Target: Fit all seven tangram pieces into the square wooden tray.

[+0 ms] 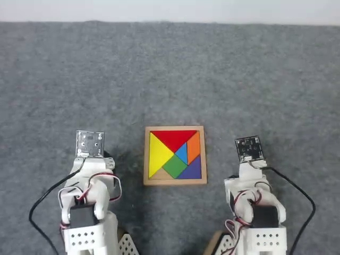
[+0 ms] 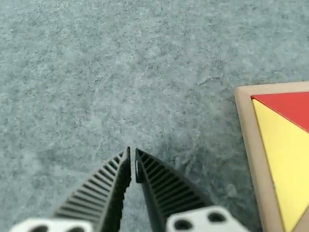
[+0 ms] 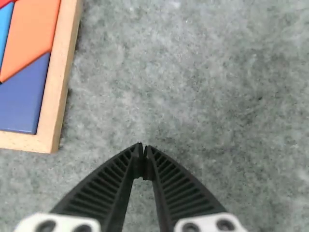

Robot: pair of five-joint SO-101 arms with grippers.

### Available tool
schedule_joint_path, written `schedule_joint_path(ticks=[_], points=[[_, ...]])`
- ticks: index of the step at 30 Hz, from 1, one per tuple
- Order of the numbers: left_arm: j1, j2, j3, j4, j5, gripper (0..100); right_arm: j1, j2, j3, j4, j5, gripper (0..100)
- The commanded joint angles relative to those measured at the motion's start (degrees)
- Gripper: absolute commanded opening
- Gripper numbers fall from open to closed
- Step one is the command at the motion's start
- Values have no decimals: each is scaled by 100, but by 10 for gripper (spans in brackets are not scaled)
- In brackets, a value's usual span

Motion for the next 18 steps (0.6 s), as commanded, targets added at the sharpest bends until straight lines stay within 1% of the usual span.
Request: schedule_joint_path(ticks=[1,4,18], points=[[0,-97,-84,-70,-26,14,57,-119,88,40,79,8],[18,-114,-84,105,-26,14,57,-119,88,40,79,8],[9,-114,-84,114,-26,14,57,-119,88,40,79,8]])
